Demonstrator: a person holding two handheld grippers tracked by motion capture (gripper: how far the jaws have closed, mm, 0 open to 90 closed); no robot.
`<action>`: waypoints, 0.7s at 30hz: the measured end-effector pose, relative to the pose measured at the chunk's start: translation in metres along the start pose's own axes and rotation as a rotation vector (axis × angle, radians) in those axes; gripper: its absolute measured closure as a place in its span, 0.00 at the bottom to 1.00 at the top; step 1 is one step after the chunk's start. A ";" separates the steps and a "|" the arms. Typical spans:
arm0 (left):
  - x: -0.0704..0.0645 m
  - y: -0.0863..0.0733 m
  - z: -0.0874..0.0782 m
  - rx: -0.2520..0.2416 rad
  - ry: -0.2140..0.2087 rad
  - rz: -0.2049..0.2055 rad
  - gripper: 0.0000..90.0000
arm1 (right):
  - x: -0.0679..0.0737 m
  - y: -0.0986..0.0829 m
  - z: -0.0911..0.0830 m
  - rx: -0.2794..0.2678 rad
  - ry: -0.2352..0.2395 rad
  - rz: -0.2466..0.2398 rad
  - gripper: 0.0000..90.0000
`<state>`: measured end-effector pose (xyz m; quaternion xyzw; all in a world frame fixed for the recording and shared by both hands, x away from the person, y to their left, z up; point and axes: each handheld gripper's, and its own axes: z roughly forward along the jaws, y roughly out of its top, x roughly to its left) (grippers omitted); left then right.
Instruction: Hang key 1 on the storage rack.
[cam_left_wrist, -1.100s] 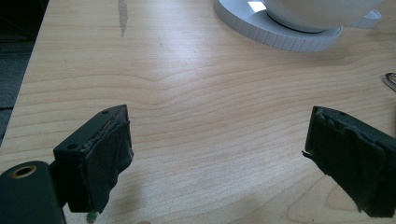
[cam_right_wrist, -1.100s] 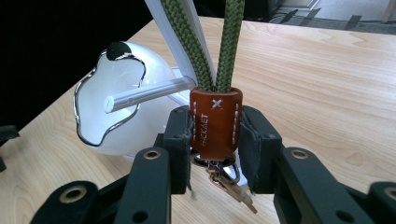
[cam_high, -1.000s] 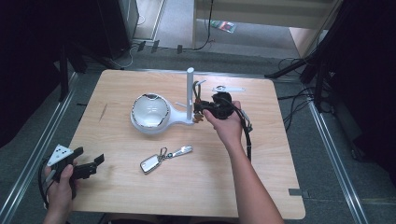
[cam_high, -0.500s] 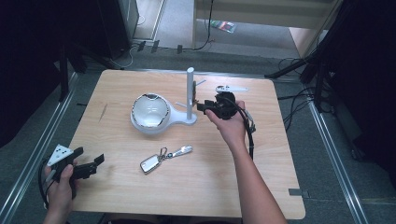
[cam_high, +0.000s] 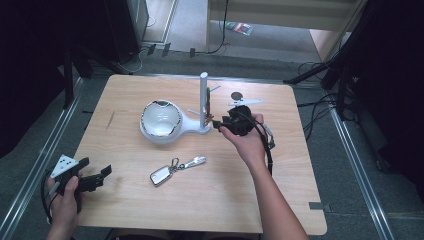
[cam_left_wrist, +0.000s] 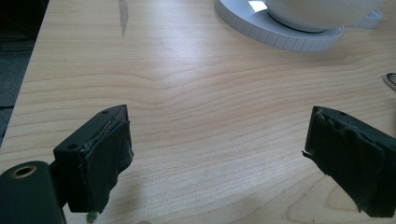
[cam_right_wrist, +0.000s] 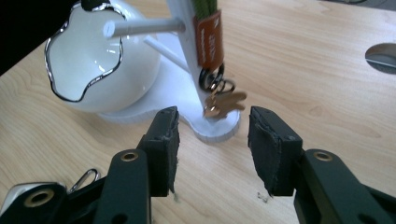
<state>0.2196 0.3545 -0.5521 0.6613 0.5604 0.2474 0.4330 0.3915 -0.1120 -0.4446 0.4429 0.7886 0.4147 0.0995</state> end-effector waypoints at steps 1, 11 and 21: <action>0.000 0.000 0.000 0.000 0.000 0.000 0.09 | 0.001 -0.001 0.000 0.006 -0.003 -0.004 0.60; 0.000 0.000 0.000 0.001 -0.001 -0.002 0.09 | 0.011 -0.012 0.005 0.106 -0.023 -0.043 0.59; 0.000 0.000 0.001 -0.002 -0.001 -0.001 0.09 | 0.027 -0.017 0.011 0.222 -0.020 -0.112 0.57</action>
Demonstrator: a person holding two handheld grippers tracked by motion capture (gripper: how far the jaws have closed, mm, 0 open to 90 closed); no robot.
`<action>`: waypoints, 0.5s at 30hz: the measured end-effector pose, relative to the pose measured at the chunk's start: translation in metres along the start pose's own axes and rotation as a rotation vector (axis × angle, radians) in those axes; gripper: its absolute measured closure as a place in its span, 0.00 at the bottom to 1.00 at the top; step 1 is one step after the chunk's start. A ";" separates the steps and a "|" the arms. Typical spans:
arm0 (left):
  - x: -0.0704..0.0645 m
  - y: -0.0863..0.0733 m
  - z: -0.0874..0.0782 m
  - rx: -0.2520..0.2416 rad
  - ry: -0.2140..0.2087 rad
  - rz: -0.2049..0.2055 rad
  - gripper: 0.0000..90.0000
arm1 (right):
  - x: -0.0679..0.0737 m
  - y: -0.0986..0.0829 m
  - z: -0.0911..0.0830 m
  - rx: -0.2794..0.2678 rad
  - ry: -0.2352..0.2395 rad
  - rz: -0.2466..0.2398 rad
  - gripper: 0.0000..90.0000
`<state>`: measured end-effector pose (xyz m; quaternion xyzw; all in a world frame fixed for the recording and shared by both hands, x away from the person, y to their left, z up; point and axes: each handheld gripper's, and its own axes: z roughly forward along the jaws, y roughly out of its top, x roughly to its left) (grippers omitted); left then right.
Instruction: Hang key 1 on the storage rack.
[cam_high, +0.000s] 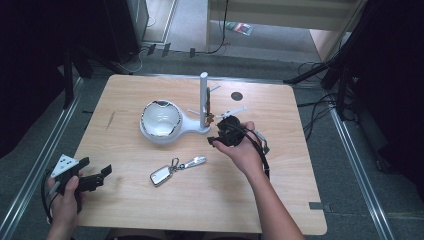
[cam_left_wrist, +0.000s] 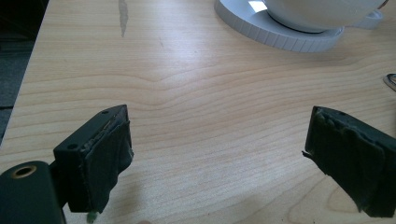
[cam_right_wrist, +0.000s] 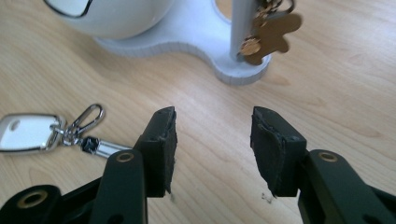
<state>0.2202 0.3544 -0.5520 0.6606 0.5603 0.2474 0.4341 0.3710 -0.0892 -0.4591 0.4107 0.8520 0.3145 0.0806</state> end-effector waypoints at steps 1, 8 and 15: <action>0.000 0.000 0.000 -0.001 0.000 0.000 0.09 | 0.001 0.000 0.001 0.014 -0.001 -0.007 0.57; 0.000 0.000 0.000 0.000 -0.003 -0.002 0.09 | 0.011 0.001 0.005 0.087 0.006 -0.068 0.56; 0.000 0.000 0.000 -0.001 -0.005 -0.001 0.09 | 0.021 0.003 0.012 0.153 0.050 -0.233 0.53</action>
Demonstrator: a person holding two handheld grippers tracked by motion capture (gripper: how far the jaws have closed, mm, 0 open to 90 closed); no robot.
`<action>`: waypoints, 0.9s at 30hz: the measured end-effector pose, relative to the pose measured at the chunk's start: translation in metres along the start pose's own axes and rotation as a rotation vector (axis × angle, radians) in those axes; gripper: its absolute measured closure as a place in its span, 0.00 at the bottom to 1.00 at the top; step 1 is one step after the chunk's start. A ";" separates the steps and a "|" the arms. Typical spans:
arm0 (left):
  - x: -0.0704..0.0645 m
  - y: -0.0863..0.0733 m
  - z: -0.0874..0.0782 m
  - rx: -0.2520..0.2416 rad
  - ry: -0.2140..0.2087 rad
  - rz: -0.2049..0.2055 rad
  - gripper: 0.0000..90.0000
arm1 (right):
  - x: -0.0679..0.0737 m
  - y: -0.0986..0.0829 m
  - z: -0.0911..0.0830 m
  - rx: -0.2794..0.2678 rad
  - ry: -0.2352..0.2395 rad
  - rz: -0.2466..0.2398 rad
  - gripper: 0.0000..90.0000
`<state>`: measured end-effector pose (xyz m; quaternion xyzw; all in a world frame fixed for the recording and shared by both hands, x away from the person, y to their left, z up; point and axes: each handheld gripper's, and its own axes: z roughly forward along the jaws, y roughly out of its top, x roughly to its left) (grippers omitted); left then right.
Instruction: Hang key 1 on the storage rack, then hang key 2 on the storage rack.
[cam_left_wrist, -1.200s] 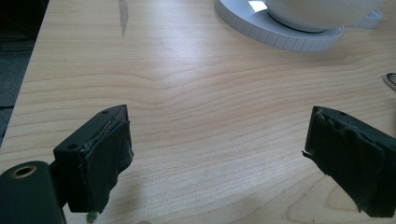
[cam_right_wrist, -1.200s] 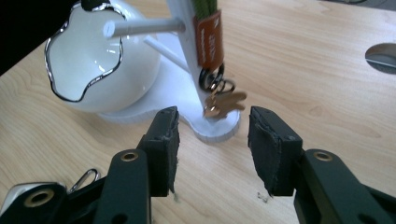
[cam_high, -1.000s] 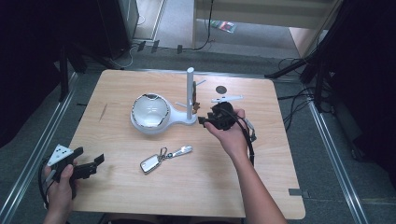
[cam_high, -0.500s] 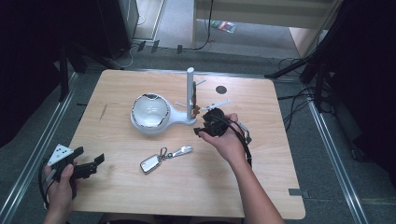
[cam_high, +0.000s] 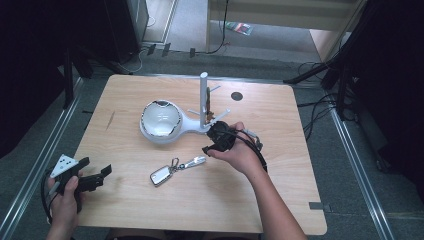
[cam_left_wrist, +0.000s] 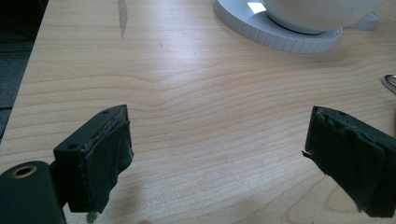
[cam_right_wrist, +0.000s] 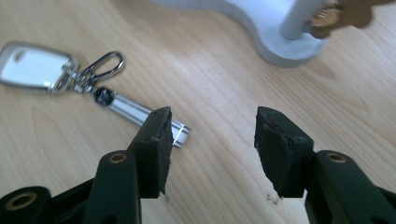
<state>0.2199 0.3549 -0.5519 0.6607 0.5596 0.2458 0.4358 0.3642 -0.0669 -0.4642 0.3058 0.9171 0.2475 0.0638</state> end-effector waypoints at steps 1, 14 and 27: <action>0.000 0.000 0.000 0.001 -0.001 0.000 0.09 | 0.001 0.001 0.001 0.018 0.001 -0.028 0.52; 0.001 0.000 -0.001 -0.001 -0.006 -0.004 0.09 | 0.011 0.012 0.011 0.093 0.049 -0.202 0.50; 0.001 0.001 0.002 0.001 0.000 -0.007 0.09 | 0.012 0.015 0.022 0.134 0.066 -0.343 0.52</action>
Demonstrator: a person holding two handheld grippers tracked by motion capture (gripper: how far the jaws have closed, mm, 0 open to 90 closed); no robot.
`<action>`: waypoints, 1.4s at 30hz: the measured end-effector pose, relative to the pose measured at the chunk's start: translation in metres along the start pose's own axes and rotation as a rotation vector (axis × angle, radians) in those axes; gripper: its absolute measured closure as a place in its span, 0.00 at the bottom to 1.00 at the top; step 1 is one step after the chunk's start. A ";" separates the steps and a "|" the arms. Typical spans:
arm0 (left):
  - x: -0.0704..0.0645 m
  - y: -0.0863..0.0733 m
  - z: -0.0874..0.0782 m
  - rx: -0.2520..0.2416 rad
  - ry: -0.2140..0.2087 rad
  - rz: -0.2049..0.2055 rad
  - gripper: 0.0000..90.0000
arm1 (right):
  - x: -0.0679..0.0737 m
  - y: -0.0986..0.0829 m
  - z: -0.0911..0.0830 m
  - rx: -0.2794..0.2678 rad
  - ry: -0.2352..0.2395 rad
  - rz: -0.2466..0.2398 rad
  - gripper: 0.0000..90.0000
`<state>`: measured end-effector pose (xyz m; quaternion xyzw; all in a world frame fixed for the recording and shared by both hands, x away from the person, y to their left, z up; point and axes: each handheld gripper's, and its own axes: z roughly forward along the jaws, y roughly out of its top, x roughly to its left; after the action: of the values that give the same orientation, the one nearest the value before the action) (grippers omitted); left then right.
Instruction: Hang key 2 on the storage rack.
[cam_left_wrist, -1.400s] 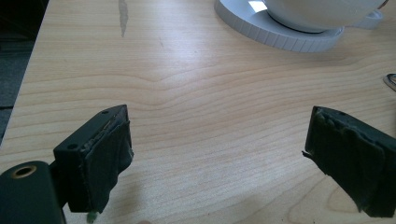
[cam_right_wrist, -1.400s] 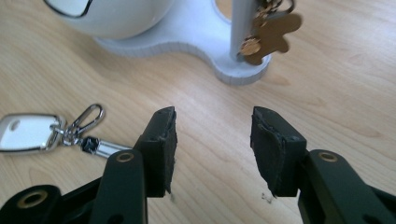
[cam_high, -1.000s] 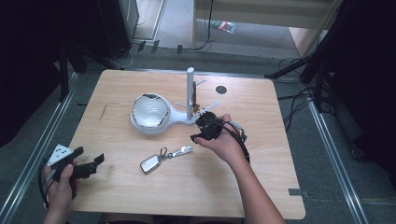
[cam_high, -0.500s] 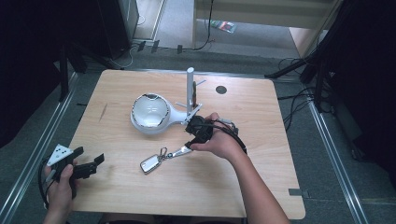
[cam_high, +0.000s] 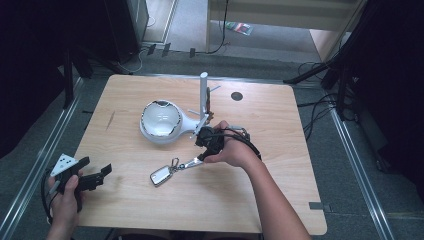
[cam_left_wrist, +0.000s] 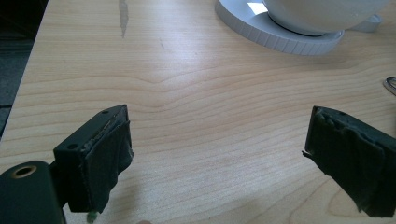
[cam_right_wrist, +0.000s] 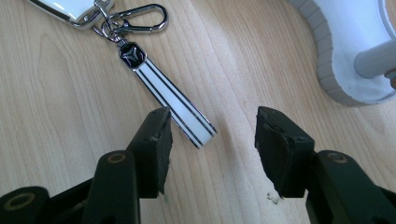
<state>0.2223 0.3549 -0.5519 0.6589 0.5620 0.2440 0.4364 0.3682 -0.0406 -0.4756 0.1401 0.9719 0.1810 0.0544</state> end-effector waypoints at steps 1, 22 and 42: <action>0.000 0.000 0.000 -0.001 -0.002 0.002 0.09 | 0.000 0.000 0.001 -0.003 0.000 -0.017 0.52; 0.000 -0.001 -0.002 -0.006 -0.008 0.002 0.09 | 0.001 -0.002 0.024 0.096 0.036 -0.170 0.55; 0.000 -0.001 -0.002 -0.007 -0.009 0.001 0.09 | 0.006 0.000 0.035 0.138 0.084 -0.229 0.68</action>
<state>0.2207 0.3554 -0.5518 0.6587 0.5589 0.2434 0.4409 0.3676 -0.0267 -0.5081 0.0238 0.9931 0.1122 0.0241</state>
